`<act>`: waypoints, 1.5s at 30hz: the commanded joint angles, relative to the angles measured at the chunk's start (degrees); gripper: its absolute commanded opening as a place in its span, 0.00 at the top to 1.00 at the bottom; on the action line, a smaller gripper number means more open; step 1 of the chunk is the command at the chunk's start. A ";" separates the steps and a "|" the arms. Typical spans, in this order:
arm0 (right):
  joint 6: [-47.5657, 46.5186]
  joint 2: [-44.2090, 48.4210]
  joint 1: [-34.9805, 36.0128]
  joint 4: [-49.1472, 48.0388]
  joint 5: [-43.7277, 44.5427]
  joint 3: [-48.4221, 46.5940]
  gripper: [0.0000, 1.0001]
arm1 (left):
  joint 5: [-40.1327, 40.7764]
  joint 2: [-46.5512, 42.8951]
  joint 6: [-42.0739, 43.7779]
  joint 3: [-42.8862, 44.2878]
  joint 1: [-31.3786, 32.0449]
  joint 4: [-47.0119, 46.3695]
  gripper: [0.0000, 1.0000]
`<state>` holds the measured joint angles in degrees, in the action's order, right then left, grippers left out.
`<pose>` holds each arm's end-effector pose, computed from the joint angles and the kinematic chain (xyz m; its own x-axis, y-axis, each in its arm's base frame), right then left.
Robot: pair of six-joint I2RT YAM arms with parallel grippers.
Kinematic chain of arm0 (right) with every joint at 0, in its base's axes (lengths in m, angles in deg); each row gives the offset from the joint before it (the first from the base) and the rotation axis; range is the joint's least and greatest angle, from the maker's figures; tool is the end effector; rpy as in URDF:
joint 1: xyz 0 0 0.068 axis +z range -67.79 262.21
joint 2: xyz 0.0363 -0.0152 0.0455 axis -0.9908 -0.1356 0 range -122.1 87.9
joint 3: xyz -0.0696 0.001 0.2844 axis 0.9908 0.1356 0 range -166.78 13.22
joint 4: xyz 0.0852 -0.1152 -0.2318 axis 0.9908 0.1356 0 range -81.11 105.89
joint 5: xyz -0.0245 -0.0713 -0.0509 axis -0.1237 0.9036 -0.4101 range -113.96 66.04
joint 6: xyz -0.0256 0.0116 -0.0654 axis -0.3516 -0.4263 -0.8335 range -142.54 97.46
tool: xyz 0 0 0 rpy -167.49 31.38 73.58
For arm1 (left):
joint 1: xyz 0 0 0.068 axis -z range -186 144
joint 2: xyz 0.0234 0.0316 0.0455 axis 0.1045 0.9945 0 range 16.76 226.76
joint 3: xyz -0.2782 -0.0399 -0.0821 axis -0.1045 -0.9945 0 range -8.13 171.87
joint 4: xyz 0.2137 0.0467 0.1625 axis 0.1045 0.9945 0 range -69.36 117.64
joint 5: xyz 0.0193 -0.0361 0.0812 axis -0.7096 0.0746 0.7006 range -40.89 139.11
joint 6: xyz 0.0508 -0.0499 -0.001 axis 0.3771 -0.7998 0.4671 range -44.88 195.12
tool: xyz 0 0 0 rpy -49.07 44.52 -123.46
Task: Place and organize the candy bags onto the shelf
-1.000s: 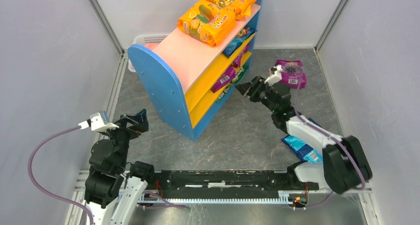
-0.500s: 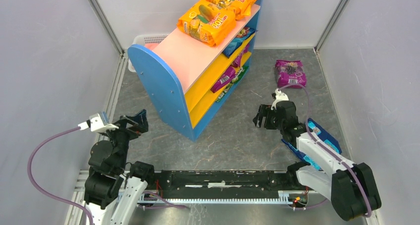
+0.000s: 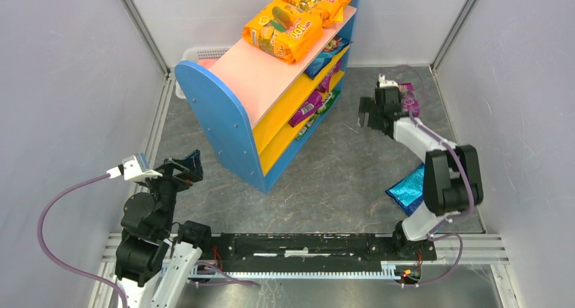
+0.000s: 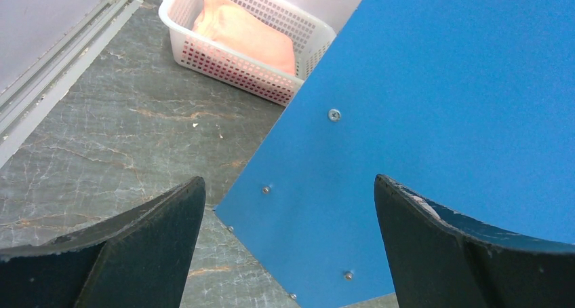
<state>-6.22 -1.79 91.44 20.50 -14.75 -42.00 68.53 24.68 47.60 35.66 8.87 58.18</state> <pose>0.3525 0.0477 0.2073 -0.6961 0.1677 -0.6981 0.1528 0.9847 0.0842 0.0439 0.0085 0.3480 0.0115 -0.4541 -0.8909 -0.0832 0.8874 -0.4534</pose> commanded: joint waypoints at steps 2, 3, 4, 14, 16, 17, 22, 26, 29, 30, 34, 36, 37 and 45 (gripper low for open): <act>-4.48 -10.05 -0.36 4.47 15.68 -15.29 0.02 | 0.80 0.56 2.22 0.11 -0.52 -1.92 0.00; -3.39 -11.44 -0.92 5.51 15.91 -17.05 0.02 | 0.84 0.66 2.21 0.07 -0.59 -1.94 0.00; -1.42 -12.43 -1.85 6.25 15.55 -18.39 0.02 | 0.80 0.81 2.21 0.07 -0.63 -1.94 0.00; 27.70 -6.48 -23.35 -30.73 -22.45 4.68 0.02 | 0.56 2.08 2.30 0.00 -0.67 -2.59 0.00; 36.64 -8.50 -26.33 -41.27 -28.07 8.65 0.02 | 0.57 2.03 2.39 -0.09 -0.72 -2.77 0.00; 40.89 -10.35 -27.11 -45.46 -31.05 9.58 0.02 | 0.61 2.00 2.39 -0.10 -0.72 -2.82 0.00; 52.51 -15.52 -27.63 -56.41 -31.98 11.80 0.02 | 0.51 2.05 2.48 -0.11 -0.72 -2.91 0.00; 56.20 -15.64 -27.10 -57.35 -26.40 13.53 0.02 | 0.45 2.07 2.48 -0.08 -0.72 -2.89 0.00; 58.02 -17.25 -26.95 -49.47 -24.90 10.10 0.02 | 0.36 2.14 2.48 -0.08 -0.72 -2.90 0.00; 57.79 -17.84 -26.73 -48.38 -24.45 9.30 0.02 | 0.36 2.17 2.48 -0.11 -0.72 -2.87 0.00; 59.50 -18.39 -25.54 -47.30 -19.86 9.03 0.02 | 0.44 2.27 2.48 -0.10 -0.72 -2.90 0.00; 59.71 -19.23 -25.20 -45.21 -18.79 7.60 0.02 | 0.44 2.31 2.48 -0.11 -0.81 -2.91 0.00; 59.53 -19.57 -25.04 -43.38 -18.06 6.60 0.02 | 0.44 2.42 2.48 -0.11 -0.81 -2.87 0.00; 60.24 -22.51 -23.75 -39.26 -12.96 4.75 0.15 | 0.18 2.60 2.55 -0.11 -0.90 -2.91 0.00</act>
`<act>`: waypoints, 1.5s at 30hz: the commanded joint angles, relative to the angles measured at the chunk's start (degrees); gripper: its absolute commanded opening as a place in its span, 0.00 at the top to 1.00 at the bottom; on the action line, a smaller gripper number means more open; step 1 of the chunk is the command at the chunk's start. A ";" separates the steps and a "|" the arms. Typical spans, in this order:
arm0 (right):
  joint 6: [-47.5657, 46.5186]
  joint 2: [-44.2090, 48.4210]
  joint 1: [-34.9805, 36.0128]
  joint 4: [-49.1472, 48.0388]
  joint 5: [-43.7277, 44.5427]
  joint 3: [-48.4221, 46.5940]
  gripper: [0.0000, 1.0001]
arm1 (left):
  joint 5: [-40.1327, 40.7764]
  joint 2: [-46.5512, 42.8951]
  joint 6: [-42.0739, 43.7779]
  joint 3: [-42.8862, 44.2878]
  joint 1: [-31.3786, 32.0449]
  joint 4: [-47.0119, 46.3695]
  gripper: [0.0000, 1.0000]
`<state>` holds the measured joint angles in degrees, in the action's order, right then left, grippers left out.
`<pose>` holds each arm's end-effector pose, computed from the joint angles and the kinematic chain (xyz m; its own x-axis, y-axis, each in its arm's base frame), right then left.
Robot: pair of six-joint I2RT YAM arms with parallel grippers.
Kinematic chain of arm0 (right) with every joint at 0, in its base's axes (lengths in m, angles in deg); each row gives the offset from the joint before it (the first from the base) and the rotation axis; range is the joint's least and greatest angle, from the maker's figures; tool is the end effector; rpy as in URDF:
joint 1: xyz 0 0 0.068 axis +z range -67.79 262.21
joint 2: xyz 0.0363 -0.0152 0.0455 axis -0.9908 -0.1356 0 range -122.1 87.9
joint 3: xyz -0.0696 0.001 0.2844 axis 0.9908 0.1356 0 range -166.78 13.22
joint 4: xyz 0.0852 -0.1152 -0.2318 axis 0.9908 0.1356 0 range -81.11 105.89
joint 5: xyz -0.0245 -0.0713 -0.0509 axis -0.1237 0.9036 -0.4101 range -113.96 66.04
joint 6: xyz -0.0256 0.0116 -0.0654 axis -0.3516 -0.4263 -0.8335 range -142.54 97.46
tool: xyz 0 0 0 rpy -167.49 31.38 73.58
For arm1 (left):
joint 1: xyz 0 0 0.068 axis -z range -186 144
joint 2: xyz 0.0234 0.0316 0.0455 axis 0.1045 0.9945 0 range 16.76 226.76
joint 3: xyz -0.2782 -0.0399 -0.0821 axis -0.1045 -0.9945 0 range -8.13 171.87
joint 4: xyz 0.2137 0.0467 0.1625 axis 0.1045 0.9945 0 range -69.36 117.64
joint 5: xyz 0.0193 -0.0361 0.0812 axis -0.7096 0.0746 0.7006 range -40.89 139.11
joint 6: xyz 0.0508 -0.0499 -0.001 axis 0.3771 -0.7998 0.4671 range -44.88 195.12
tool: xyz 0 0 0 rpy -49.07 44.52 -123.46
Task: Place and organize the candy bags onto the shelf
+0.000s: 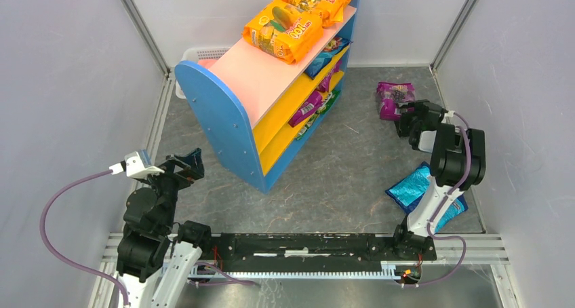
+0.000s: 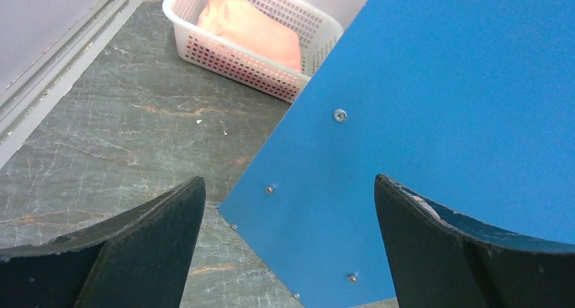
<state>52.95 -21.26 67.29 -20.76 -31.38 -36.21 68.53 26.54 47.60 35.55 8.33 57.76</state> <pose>0.3971 -0.0980 0.1246 0.0212 0.9878 -0.1544 0.5057 0.1226 0.8539 0.0515 0.0069 0.3476 -0.0076 -0.4480 -0.8940 -0.1034 0.8896 -0.4449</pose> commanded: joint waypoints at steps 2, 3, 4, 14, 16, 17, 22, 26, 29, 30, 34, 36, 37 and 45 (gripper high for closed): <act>1.54 -4.46 0.39 -0.04 2.61 -0.93 0.21 | 0.18 0.64 2.57 0.00 -0.35 -2.47 0.00; 1.84 -5.22 0.33 -0.65 1.90 -0.85 0.23 | 0.18 0.55 2.57 0.02 -0.36 -2.44 0.00; 2.10 -5.71 0.34 -1.93 0.87 -0.55 0.27 | 0.18 0.46 2.57 0.00 -0.35 -2.43 0.00; -1.15 -1.60 0.29 -6.87 -2.82 2.91 0.59 | -0.11 0.46 2.57 0.00 -0.33 -2.25 0.00; -3.05 0.35 0.37 -6.14 -3.53 2.80 0.65 | -0.14 0.41 2.57 0.02 -0.34 -2.23 0.00; -4.02 1.23 0.36 -5.51 -3.88 2.85 0.66 | -0.17 0.35 2.57 0.01 -0.27 -2.23 0.00; -9.06 8.74 0.65 0.41 -4.77 5.30 0.76 | -0.26 0.41 2.57 0.00 -0.26 -2.19 0.00; -11.25 17.01 1.32 2.10 -6.00 12.58 0.78 | -0.04 0.04 2.57 0.04 -0.26 -2.17 0.00; -13.62 23.31 2.55 3.74 -7.65 18.25 0.79 | -0.02 -0.26 2.52 0.05 -0.30 -2.14 0.00; -14.65 25.60 3.09 4.95 -8.60 19.91 0.80 | -0.08 -0.40 2.61 0.01 -0.30 -2.14 0.00; -20.98 35.09 4.79 11.25 -12.09 24.13 0.81 | -0.23 -0.55 2.65 0.00 -0.26 -2.02 0.00; -25.85 39.81 5.06 16.71 -14.42 23.91 0.81 | -0.19 -0.78 2.57 0.00 -0.26 -1.96 0.00; -28.39 42.53 5.42 19.96 -14.83 23.65 0.83 | -0.17 -0.96 2.57 0.01 -0.26 -1.96 0.00; -35.05 57.03 13.64 34.04 -22.55 21.42 0.90 | 0.00 -2.37 2.57 0.01 -0.29 -1.94 0.00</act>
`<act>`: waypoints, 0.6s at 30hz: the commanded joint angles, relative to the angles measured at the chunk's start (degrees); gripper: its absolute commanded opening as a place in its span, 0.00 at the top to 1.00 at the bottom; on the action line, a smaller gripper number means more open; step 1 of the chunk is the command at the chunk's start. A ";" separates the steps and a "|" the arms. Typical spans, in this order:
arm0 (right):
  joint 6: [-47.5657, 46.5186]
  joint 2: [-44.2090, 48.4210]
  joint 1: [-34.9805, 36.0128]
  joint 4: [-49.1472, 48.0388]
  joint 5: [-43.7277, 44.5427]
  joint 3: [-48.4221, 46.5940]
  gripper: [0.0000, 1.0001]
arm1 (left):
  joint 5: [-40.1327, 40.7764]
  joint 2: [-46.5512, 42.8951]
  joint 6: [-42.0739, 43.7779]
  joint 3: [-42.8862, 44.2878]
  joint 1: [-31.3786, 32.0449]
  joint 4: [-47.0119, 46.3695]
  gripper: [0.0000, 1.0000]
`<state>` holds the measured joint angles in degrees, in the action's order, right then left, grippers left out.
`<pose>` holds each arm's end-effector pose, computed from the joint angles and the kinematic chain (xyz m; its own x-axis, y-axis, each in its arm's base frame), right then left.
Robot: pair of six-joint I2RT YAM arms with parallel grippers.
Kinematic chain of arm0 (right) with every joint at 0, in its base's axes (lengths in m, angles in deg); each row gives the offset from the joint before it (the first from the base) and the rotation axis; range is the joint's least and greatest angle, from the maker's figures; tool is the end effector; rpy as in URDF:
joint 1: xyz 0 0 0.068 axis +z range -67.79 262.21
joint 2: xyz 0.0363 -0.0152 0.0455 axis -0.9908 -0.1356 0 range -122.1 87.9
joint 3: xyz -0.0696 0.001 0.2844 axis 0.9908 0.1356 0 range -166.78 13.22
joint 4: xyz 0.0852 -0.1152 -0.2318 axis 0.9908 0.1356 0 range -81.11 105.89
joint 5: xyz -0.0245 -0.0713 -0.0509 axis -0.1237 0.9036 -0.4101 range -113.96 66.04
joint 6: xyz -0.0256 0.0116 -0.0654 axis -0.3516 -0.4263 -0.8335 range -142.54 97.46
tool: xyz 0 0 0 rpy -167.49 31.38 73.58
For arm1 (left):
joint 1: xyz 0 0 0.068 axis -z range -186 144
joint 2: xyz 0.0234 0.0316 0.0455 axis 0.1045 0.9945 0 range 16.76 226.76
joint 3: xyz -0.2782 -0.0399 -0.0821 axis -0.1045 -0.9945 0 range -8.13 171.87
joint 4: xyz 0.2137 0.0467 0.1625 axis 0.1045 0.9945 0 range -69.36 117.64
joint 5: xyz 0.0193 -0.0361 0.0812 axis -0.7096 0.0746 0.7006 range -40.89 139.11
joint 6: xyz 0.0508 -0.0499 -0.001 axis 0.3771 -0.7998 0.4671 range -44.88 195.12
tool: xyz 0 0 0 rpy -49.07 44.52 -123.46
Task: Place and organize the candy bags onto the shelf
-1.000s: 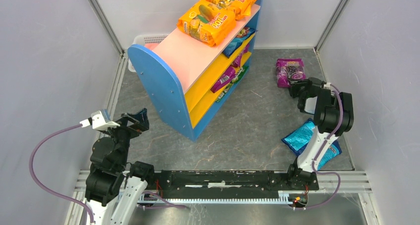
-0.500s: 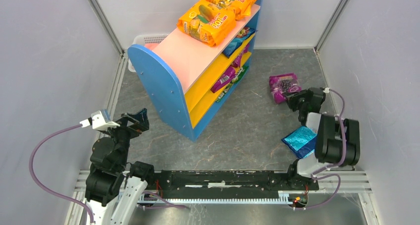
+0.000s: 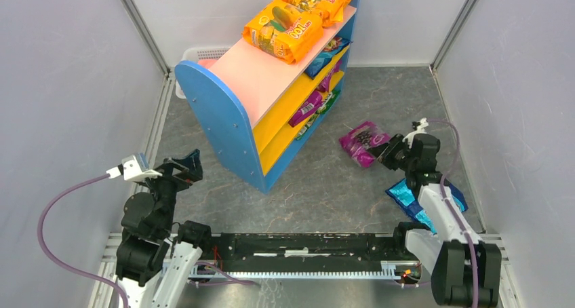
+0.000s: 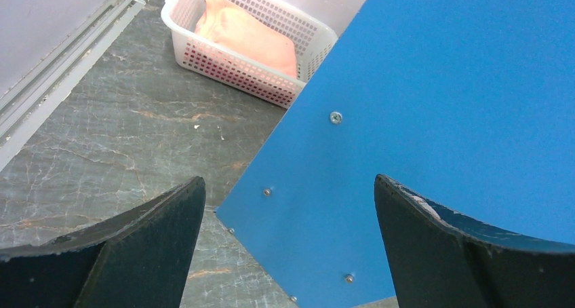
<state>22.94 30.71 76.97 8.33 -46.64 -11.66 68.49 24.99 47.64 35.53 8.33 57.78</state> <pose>0.2249 0.0020 0.1988 -0.5402 0.7100 -0.4517 0.2036 0.6311 0.7485 0.0455 0.0084 0.3481 0.0148 -0.4532 -0.8913 -0.0913 0.8870 -0.4526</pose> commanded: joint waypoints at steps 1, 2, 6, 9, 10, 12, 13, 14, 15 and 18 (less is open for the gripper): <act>-4.92 5.76 4.85 6.16 -8.12 -3.76 0.92 | 0.05 -0.89 2.52 0.09 -0.27 -1.96 0.00; -4.33 6.67 6.99 6.84 -8.84 -4.14 0.94 | 0.05 -0.97 2.52 0.03 -0.27 -1.95 0.00; 0.76 9.69 12.98 6.28 -12.07 -4.83 0.94 | -0.04 -0.85 2.52 0.09 -0.26 -1.92 0.00; 4.70 11.42 17.30 5.11 -14.23 -5.21 0.95 | -0.13 -0.78 2.44 0.02 -0.26 -1.95 0.00; 6.02 11.94 18.51 4.72 -14.78 -5.46 0.95 | -0.13 -0.73 2.44 0.04 -0.26 -1.94 0.00; 8.26 12.76 21.39 3.63 -15.47 -6.32 0.96 | -0.17 -0.67 2.44 0.02 -0.26 -1.99 0.00; 9.45 13.00 22.57 2.96 -15.97 -6.61 0.96 | -0.21 -0.73 2.44 0.02 -0.26 -1.98 0.00; 10.62 13.06 24.03 1.93 -16.68 -7.05 0.96 | -0.20 -0.67 2.44 0.10 -0.26 -1.98 0.00; 11.48 12.87 25.57 1.19 -17.31 -7.58 0.96 | -0.20 -0.67 2.41 0.03 -0.26 -1.92 0.00; 13.11 11.79 29.48 -1.62 -18.54 -9.36 0.96 | -0.13 -0.68 2.44 0.07 -0.26 -1.91 0.00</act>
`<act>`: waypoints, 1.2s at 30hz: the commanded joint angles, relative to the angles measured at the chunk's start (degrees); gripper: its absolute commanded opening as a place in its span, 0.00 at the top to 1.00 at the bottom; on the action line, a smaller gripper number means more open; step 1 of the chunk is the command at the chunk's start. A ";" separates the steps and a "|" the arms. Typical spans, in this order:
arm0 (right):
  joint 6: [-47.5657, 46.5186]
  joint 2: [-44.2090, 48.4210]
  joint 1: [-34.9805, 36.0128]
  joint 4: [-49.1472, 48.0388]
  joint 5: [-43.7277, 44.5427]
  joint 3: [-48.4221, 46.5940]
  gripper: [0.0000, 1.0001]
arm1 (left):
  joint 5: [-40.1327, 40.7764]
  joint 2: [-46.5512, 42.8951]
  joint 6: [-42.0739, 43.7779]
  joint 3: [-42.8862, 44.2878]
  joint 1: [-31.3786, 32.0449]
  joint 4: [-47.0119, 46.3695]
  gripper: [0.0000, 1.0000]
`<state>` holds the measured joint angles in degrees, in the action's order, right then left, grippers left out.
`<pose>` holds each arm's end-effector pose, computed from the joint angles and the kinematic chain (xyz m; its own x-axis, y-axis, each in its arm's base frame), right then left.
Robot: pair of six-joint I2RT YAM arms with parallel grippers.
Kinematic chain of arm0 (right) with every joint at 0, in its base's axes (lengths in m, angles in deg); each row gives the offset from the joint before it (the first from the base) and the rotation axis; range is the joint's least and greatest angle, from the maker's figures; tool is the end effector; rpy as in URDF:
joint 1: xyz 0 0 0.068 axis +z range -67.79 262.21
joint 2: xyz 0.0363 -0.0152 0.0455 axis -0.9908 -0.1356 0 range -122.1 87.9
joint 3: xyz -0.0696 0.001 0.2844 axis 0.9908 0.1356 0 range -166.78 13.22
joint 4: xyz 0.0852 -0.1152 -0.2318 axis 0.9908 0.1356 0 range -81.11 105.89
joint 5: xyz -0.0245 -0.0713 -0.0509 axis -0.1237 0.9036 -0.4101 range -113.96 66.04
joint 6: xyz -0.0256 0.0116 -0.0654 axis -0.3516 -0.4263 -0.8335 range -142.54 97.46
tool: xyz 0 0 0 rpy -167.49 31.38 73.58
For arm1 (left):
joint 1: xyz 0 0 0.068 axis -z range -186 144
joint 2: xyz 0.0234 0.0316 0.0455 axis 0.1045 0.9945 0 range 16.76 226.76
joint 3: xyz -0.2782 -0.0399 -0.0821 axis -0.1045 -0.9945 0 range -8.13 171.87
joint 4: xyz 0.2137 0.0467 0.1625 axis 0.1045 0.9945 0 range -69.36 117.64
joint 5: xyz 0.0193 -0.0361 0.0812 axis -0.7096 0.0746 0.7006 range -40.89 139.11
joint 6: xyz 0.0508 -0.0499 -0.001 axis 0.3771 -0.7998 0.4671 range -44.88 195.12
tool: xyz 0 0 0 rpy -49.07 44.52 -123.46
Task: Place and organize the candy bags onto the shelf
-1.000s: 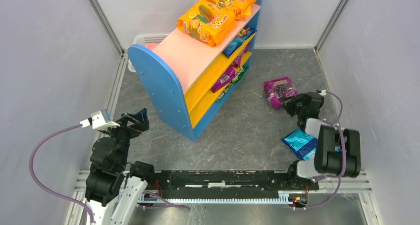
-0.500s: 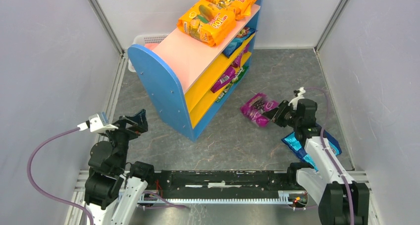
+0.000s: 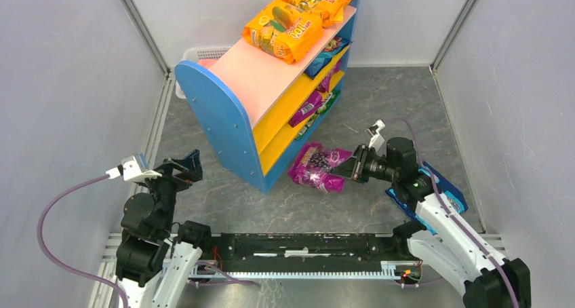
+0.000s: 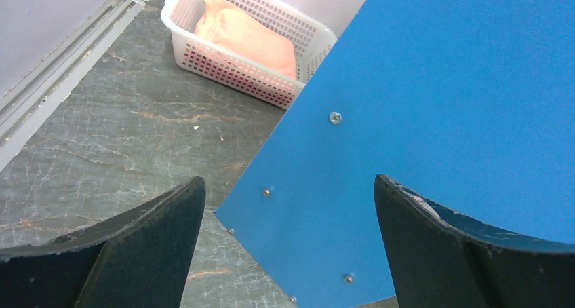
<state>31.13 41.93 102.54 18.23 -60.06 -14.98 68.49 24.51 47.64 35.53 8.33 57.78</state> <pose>0.1691 0.0994 0.2416 -0.8755 0.3697 -0.3112 -0.1136 0.4685 0.8761 0.0436 0.0089 0.3483 0.0220 -0.4551 -0.8902 -0.0876 0.8861 -0.4551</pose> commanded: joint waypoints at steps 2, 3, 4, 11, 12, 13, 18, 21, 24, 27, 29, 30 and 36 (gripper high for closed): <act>5.34 0.13 6.06 -12.66 -5.09 -7.55 0.96 | -0.13 -0.17 2.43 0.02 -0.26 -1.92 0.00; 6.04 -0.01 7.05 -13.81 -4.99 -8.10 0.96 | -0.13 -0.13 2.44 0.02 -0.26 -1.96 0.00; 6.89 -0.07 7.84 -15.27 -5.03 -8.34 0.96 | -0.13 -0.11 2.44 0.02 -0.28 -1.94 0.00; 10.21 -3.01 13.46 -23.87 -1.91 -8.93 0.96 | -0.13 0.38 2.35 0.04 -0.26 -1.90 0.00; 9.98 -3.91 14.20 -24.69 -1.07 -9.35 0.96 | -0.17 0.42 2.35 0.03 -0.26 -1.89 0.00; 9.66 -4.66 14.72 -25.35 0.05 -9.89 0.96 | -0.14 0.45 2.35 0.02 -0.26 -1.86 0.00; 8.06 -7.80 15.84 -28.94 4.81 -11.43 0.96 | -0.04 0.47 2.35 0.03 -0.26 -1.88 0.00; 7.93 -10.64 15.85 -31.08 4.68 -11.74 0.96 | 0.05 0.71 2.26 0.03 -0.26 -1.88 0.00; 8.15 -13.09 15.84 -34.23 5.10 -11.77 0.97 | -0.04 0.71 2.27 0.03 -0.26 -1.90 0.00; 6.29 -14.61 15.88 -34.27 7.50 -13.10 0.98 | -0.04 0.77 2.25 0.03 -0.26 -1.88 0.00; 5.44 -14.93 15.72 -32.99 9.73 -13.70 0.99 | 0.05 0.70 2.26 0.02 -0.26 -1.90 0.00; 4.92 -15.02 15.73 -32.95 10.67 -13.85 0.99 | 0.05 0.68 2.24 0.06 -0.26 -1.88 0.00; 1.39 -16.27 15.34 -29.77 15.19 -15.99 0.99 | -0.08 0.69 2.26 0.02 -0.22 -1.85 0.00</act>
<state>35.33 25.31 118.15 -5.24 -48.69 -25.54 68.49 24.59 47.62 35.53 8.33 57.78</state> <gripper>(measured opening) 0.112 0.997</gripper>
